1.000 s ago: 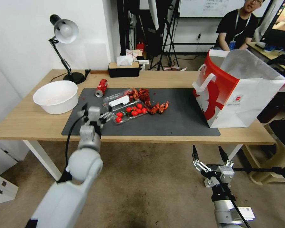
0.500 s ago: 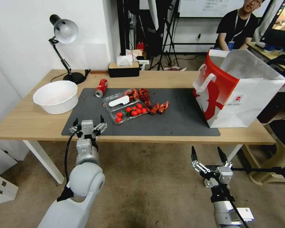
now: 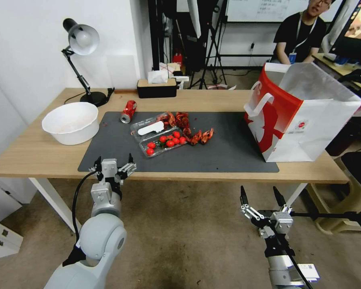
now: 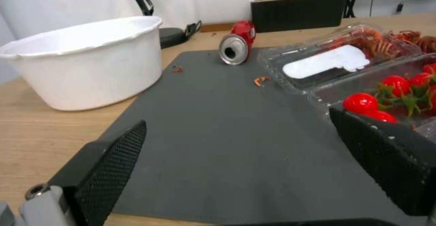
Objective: Pick up the trash from the table and place it into the takeout bag.
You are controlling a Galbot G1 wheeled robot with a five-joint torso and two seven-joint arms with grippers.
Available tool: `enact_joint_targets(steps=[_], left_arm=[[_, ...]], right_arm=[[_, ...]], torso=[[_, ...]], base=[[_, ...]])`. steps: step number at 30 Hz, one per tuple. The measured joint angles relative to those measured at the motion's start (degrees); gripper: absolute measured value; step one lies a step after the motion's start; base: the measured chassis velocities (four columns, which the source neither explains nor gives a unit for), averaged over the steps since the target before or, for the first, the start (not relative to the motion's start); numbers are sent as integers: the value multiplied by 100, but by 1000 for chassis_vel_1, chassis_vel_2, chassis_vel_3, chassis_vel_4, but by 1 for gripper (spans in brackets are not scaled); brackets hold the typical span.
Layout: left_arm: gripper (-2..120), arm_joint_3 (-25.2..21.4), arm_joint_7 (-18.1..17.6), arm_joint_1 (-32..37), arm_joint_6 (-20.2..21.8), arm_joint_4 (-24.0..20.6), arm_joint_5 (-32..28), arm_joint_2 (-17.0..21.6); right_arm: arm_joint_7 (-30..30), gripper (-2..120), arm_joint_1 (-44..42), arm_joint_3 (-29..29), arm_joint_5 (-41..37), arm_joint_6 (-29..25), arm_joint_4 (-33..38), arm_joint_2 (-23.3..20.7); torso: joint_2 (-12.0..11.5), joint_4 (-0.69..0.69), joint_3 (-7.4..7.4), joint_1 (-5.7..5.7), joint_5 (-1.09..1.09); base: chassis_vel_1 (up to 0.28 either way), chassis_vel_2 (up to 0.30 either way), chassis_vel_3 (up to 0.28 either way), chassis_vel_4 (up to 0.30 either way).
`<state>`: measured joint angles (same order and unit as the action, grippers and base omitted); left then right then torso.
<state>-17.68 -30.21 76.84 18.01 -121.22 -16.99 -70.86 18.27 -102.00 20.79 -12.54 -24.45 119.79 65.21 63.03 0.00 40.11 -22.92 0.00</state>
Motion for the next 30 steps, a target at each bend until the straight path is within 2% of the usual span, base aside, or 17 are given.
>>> enact_joint_targets(steps=[14, 17, 18, 21, 28, 30], left_arm=[[100, 128, -23, -477, 20, 320, -220, 153], [100, 290, 162, -1074, -123, 777, -432, 331], [100, 290, 162, -1074, -123, 777, -432, 331], [100, 560, 277, -1973, -89, 1208, -693, 449], [100, 730, 304, -2588, -8, 1498, -942, 487], [100, 926, 336, -3133, 62, 1869, -1221, 507]], right_arm=[[-1, 100, 14, 0, 7, 4, -55, 31], [-1, 100, 29, -2, 8, 6, -85, 53], [-1, 100, 29, -2, 8, 6, -85, 53], [6, 100, 57, 2, 8, 6, -138, 67], [11, 100, 60, 9, 8, 6, -158, 73], [15, 100, 61, 14, 9, 6, -165, 89]], torso=[[0, 0, 0, 0, 0], [0, 0, 0, 0, 0], [0, 0, 0, 0, 0], [0, 0, 1, 0, 0], [-1, -1, 1, 0, 0], [-2, -1, 1, 0, 0]], base=[[0, 0, 0, 0], [0, 0, 0, 0], [0, 0, 0, 0], [0, 0, 0, 0], [0, 0, 0, 0], [0, 0, 0, 0]])
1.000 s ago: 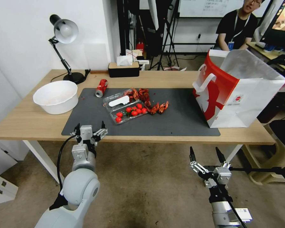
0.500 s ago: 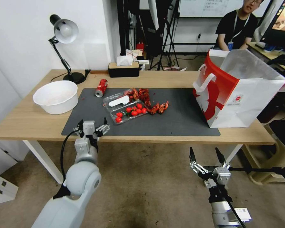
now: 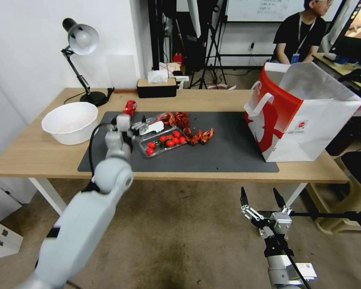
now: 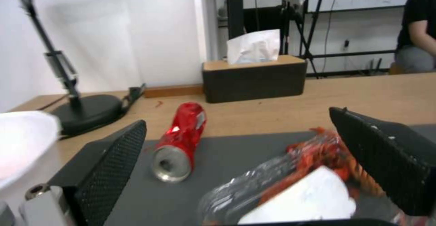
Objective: Pick up the trash from the table and place it into the takeout bag.
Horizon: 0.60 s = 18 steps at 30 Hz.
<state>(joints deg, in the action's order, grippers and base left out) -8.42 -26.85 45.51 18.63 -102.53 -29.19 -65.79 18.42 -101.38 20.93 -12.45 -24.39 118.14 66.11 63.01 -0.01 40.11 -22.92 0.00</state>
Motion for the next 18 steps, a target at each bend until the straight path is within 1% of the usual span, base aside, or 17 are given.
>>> enact_joint_targets(steps=[1, 2, 4, 6, 7, 9, 10, 11, 12, 13, 14, 15, 16, 17, 18], left_arm=[[100, 124, 12, -292, 69, 229, -218, 1], [100, 124, 12, -292, 69, 229, -218, 1], [100, 331, 76, -712, 99, 691, -430, -23], [100, 564, 214, -1187, 15, 1340, -535, -86], [100, 564, 214, -1187, 15, 1340, -535, -86], [100, 754, 352, -1533, -122, 1872, -539, -172], [100, 800, 386, -1622, -167, 2014, -534, -195], [100, 800, 386, -1622, -167, 2014, -534, -195], [100, 877, 456, -1817, -250, 2380, -514, -247], [100, 909, 492, -1973, -283, 2708, -473, -312], [100, 918, 505, -2091, -304, 2977, -428, -370], [100, 917, 502, -2191, -310, 3209, -351, -421], [100, 917, 502, -2191, -310, 3209, -351, -421], [100, 906, 484, -2292, -311, 3471, -254, -483], [100, 894, 458, -2343, -310, 3603, -222, -516]], right_arm=[[5, 100, -5, 10, 0, 0, 0, 25], [5, 100, -5, 10, 0, 0, 0, 25], [7, 100, -30, 26, 0, -5, 0, 63], [9, 100, -57, 28, 0, -19, -10, 83], [9, 100, -57, 28, 0, -19, -10, 83], [11, 100, -73, 18, -11, -31, -13, 108], [12, 100, -75, 16, -12, -33, -13, 115], [12, 100, -75, 16, -12, -33, -13, 115], [13, 100, -81, 9, -16, -43, -16, 131], [13, 100, -86, 6, -19, -58, -26, 136], [15, 100, -87, 5, -21, -72, -40, 138], [15, 100, -91, 5, -24, -91, -50, 138], [15, 100, -91, 5, -24, -91, -50, 138], [18, 100, -98, 9, -31, -114, -56, 133], [20, 100, -103, 15, -36, -124, -56, 128]], torso=[[0, 1, 0, 0, 0], [0, 1, 0, 0, 0], [0, 1, 0, 0, 0], [0, 1, 0, 0, 2], [0, 1, 0, 0, 2], [0, 2, 0, 0, -3], [0, 1, 0, 0, -1], [0, 1, 0, 0, -1], [0, -1, 0, 0, 3], [0, -1, 0, 0, 1], [0, 0, 0, -1, -2], [0, 1, 0, 0, 0], [0, 1, 0, 0, 0], [0, 1, 0, -1, 2], [0, 1, 0, 0, -1]], base=[[0, 0, 0, 0], [0, 0, 0, 0], [0, 0, 0, 0], [0, 0, 0, 0], [0, 0, 0, 0], [0, 0, 0, 0], [0, 0, 0, 0], [0, 0, 0, 0], [0, 0, 0, 0], [0, 0, 0, 0], [0, 0, 0, 0], [0, 0, 0, 0], [0, 0, 0, 0], [0, 0, 0, 0], [0, 0, 0, 0]])
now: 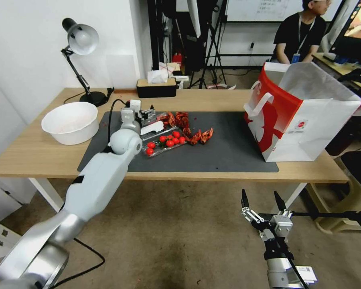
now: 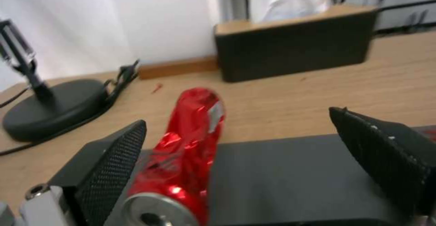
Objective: Pick up the trash from the table and place it into the takeout bag.
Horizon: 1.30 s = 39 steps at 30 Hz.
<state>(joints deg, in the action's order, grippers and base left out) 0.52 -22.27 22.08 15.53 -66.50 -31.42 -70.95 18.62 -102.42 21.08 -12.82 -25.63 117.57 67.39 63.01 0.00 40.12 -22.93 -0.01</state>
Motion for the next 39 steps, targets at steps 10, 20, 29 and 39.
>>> enact_joint_targets(steps=[10, 20, 29, 39], left_arm=[[100, -327, -111, -321, 154, 761, -213, -220], [100, -451, -249, -373, 778, 836, -1100, -168], [92, -492, -369, -411, 847, 884, -1354, -128], [66, -502, -396, -389, 828, 875, -1365, -109]], right_arm=[[23, 100, 7, 30, -46, -22, -8, -88], [43, 100, 30, 42, -121, -22, -47, -156], [46, 100, 45, 35, -125, -33, -93, -154], [46, 100, 51, 29, -125, -42, -116, -152]], torso=[[1, 0, -1, 0, 2], [1, 0, -1, 1, 2], [1, 0, -1, 1, 0], [1, -1, -1, 1, 1]], base=[[0, 0, 0, 0], [0, 0, 0, 0], [0, 0, 0, 0], [0, 0, 0, 0]])
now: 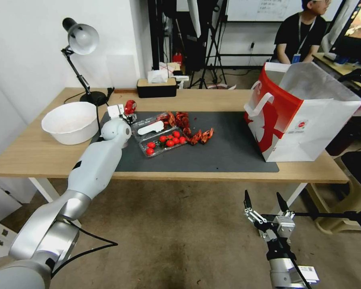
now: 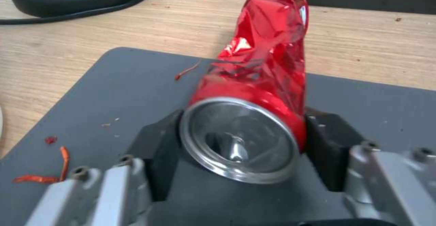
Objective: Pick up the trash from the table and place it into the takeout bag.
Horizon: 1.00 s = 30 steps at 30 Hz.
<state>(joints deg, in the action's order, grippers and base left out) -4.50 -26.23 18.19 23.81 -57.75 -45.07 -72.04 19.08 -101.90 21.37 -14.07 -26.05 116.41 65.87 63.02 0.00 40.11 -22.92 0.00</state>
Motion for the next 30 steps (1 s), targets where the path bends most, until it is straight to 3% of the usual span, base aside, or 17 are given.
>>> enact_joint_targets(steps=[2, 3, 12, 19, 20, 21, 22, 23, 26, 30], left_arm=[[53, 0, 0, 10, -1, -9, -4, 7], [51, 0, 0, 13, -1, -15, -6, 10], [51, 5, 16, 120, -115, -165, 54, 86], [51, 20, 355, 395, -759, -794, 288, 322], [51, 21, 760, 422, -1119, -932, 340, 402], [51, 65, 1451, 440, -1635, -1122, 383, 526], [51, 116, 2009, 446, -1892, -1316, 374, 640], [51, 116, 2009, 446, -1892, -1316, 374, 640], [51, 426, 3622, 288, -2386, -2044, 339, 967], [51, 733, 3918, 131, -2532, -2439, 347, 977]], right_arm=[[0, 100, 1, -2, 0, -1, -3, 1], [0, 100, 2, -3, 0, -1, -5, 3], [-14, 100, 35, -39, 2, 0, -20, 35], [-22, 100, 28, -66, 32, 13, 21, 73], [-23, 100, 24, -66, 37, 18, 38, 74], [-23, 100, 19, -59, 40, 19, 47, 70], [-23, 100, 12, -56, 43, 19, 52, 69], [-23, 100, 12, -56, 43, 19, 52, 69], [-26, 100, -21, -45, 58, 15, 60, 96], [-28, 100, -71, -8, 59, 2, 111, 113]], torso=[[0, 0, 0, 0, 0], [0, 0, 0, 0, 0], [0, -1, 0, 0, 0], [0, 0, 0, 0, -2], [0, 1, 0, 0, 1], [0, 1, 0, 0, -1], [0, 0, 0, 0, 1], [0, 0, 0, 0, 1], [0, 1, -1, 1, 3], [1, 1, -1, 0, 1]], base=[[0, 0, 0, 0], [0, 0, 0, 0], [0, 0, 0, 0], [0, 0, 0, 0], [0, 0, 0, 0], [0, 0, 0, 0], [0, 0, 0, 0], [0, 0, 0, 0], [0, 0, 0, 0], [0, 0, 0, 0]])
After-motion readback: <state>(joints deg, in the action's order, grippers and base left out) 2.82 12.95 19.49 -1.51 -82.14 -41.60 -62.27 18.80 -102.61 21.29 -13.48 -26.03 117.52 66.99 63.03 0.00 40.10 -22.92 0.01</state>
